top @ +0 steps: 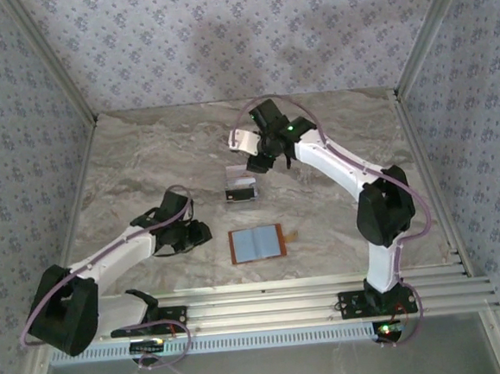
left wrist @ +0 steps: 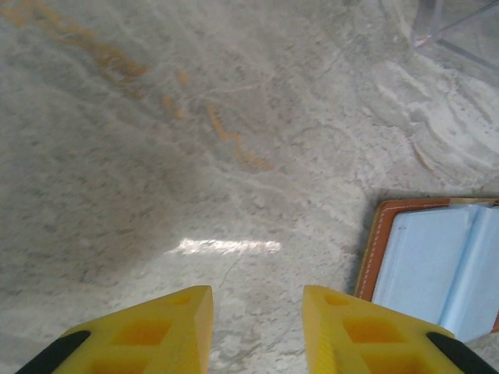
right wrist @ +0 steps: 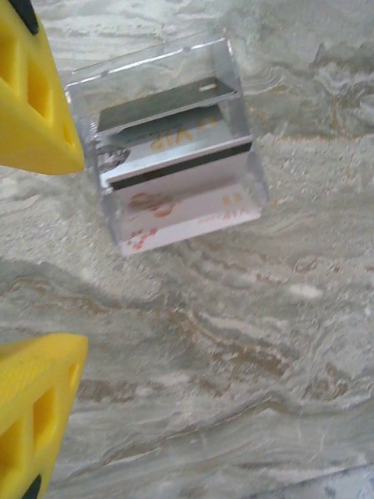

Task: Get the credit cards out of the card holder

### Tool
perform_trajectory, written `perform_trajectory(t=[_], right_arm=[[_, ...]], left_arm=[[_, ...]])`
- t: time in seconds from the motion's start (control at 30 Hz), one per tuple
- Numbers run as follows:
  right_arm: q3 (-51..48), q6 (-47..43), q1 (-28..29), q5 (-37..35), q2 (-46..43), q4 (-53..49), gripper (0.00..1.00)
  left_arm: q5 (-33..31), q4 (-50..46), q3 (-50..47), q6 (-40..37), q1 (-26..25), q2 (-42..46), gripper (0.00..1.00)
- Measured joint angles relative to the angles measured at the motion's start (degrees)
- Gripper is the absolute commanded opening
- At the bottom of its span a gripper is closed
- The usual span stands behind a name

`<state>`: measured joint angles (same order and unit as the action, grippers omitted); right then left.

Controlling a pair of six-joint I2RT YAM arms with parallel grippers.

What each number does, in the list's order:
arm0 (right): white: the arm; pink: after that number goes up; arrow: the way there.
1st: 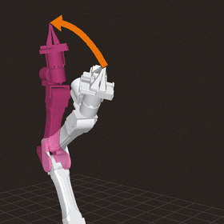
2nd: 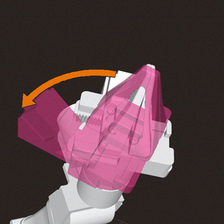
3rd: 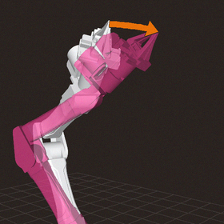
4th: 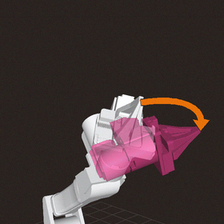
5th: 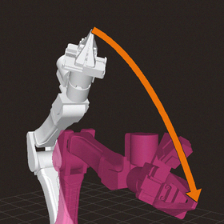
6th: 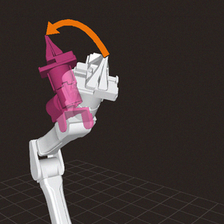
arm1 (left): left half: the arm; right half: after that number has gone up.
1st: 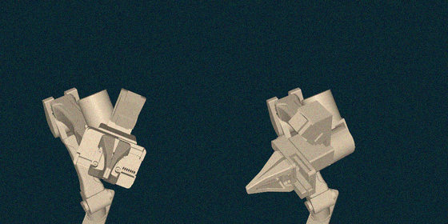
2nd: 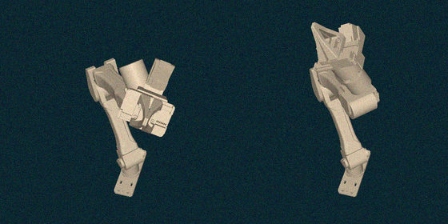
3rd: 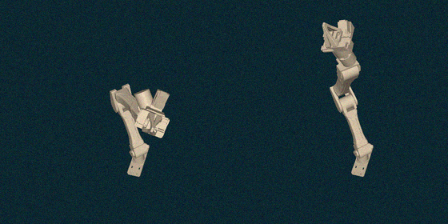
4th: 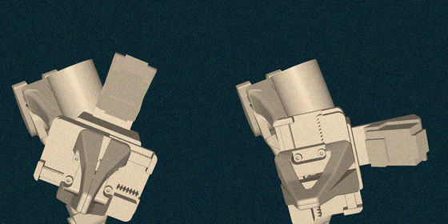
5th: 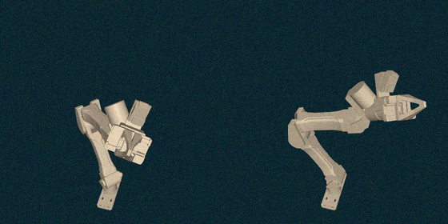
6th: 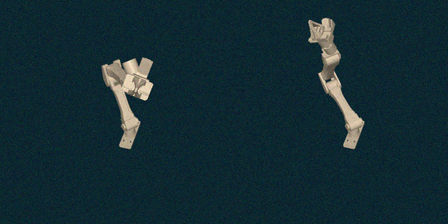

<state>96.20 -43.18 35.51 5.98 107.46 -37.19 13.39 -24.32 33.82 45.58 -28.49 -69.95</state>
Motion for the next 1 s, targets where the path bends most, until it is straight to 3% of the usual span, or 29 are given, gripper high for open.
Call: perform_trajectory(t=[0.43, 1.0], right_arm=[[0.8, 0.4, 1.3, 1.3, 10.6, 2.3, 0.67], [3.9, 1.3, 1.2, -3.3, 11.7, 5.9, 0.67]], left_arm=[[1.0, 0.6, 0.4, -0.6, 0.0, -1.2, 0.37], [1.8, 1.8, 0.4, -0.6, 0.0, -1.1, 0.37]])
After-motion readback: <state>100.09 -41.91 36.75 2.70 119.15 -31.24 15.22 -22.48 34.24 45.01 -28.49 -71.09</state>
